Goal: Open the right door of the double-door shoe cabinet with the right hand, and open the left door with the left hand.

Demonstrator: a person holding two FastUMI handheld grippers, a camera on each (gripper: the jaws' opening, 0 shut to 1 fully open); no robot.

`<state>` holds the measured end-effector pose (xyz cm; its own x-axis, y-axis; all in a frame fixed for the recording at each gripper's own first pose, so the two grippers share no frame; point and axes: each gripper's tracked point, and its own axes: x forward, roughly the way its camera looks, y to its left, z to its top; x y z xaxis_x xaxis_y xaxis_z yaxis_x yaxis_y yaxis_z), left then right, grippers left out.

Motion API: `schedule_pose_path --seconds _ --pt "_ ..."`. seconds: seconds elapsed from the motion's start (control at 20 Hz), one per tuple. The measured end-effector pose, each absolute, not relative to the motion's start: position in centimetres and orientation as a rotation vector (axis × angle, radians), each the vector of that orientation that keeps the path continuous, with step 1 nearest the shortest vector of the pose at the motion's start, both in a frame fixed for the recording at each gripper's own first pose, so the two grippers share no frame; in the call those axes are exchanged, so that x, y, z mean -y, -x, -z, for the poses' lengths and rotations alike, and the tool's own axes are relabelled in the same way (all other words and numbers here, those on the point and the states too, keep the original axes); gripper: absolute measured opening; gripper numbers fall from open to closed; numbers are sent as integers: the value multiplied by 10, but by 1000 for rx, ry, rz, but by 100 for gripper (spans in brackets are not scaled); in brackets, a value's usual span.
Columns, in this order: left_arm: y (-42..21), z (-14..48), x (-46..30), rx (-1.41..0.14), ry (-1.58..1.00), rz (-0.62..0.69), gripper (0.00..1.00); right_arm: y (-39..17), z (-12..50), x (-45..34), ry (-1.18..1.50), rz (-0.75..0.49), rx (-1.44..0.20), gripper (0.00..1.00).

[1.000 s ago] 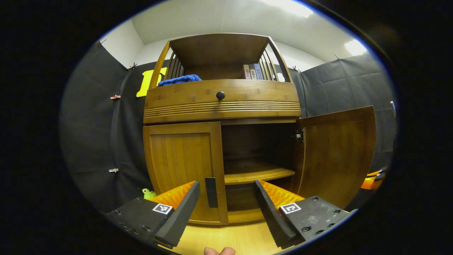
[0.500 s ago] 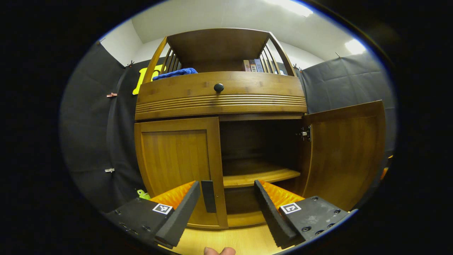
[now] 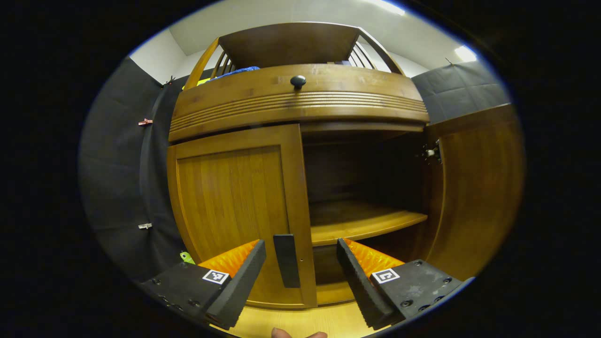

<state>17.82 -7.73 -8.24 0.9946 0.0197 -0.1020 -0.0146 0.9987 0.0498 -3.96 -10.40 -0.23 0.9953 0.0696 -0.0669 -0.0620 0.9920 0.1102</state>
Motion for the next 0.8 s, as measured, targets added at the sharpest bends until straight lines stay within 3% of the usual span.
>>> schedule_pose_path --seconds 0.2,0.35,0.5,0.55,0.6,0.65,0.8 --pt "-209 107 62 -133 -67 -61 96 25 -1 99 -151 -34 -68 98" --pt "-226 126 66 -153 -20 -47 84 20 -1 98 -151 -15 -65 98" --pt "-238 132 58 -152 -15 -70 65 21 0 98 -142 1 -64 98" --pt "-240 135 55 -162 -13 -76 51 21 -1 99 -137 8 -62 98" --pt "-238 136 54 -167 -9 -76 51 21 0 99 -133 13 -62 98" --pt "-240 134 55 -157 -11 -71 39 20 1 99 -128 16 -64 98" --pt "-236 137 53 -165 -19 -61 35 20 4 98 -116 24 -72 98"
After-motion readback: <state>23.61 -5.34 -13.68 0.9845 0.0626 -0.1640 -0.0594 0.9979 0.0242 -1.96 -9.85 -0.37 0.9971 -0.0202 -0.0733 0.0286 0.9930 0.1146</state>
